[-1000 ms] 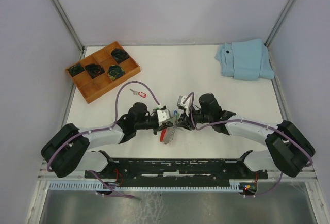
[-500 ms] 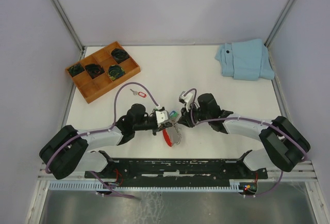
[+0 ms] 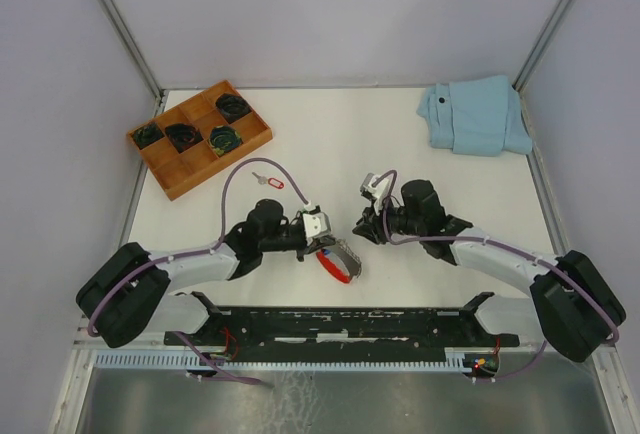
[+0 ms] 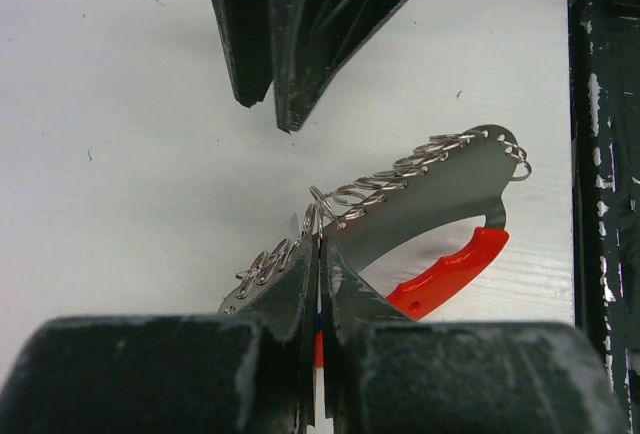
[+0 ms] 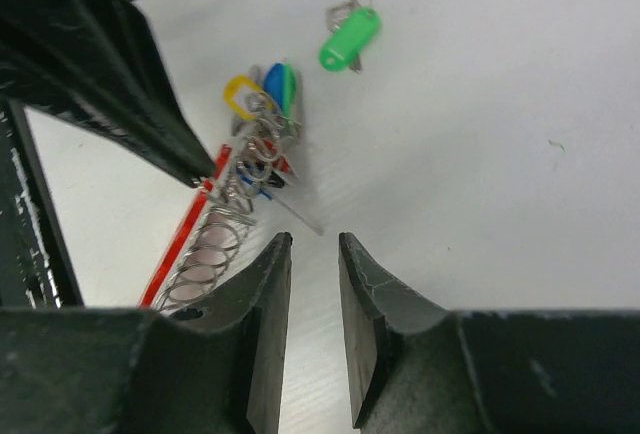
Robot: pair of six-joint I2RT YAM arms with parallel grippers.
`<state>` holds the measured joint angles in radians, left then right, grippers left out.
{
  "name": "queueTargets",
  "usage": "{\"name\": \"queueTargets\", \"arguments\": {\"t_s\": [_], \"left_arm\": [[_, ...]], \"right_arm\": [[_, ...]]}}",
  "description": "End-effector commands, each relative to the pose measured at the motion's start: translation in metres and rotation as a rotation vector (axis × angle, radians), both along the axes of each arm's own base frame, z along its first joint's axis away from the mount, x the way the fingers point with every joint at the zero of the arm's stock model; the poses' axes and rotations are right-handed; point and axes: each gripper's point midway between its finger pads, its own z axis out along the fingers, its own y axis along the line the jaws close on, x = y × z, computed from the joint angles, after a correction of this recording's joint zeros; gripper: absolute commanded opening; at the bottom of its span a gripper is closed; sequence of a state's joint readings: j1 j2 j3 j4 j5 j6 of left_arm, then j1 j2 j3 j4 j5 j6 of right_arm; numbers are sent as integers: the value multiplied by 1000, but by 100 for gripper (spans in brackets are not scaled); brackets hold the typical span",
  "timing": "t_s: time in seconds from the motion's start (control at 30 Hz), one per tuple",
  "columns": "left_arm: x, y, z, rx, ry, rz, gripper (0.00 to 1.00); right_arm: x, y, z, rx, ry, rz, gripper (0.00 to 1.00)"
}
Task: Put the keys on the keyring
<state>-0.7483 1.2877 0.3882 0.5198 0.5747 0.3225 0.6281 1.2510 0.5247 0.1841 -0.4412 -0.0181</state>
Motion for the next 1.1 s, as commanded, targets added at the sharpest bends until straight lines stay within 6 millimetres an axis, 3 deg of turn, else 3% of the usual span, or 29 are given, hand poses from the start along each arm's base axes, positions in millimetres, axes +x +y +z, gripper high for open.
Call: {"name": "queueTargets", "arguments": {"t_s": [0.0,0.17,0.4,1.07], "left_arm": [[10,-13,28,-64,-15,12,3],[8,-17,31,-61,-17,-6,3],[6,-19,30,-52,-6,-13,3],[-2,-23,33,-57,10,-57,3]], "right_arm": [[-18,21,32,89,-129,230,34],[-27,34,45,132,-154,357,33],[-40,43,43,125,-173,461,32],[-31,48,15,30,-163,485,18]]}}
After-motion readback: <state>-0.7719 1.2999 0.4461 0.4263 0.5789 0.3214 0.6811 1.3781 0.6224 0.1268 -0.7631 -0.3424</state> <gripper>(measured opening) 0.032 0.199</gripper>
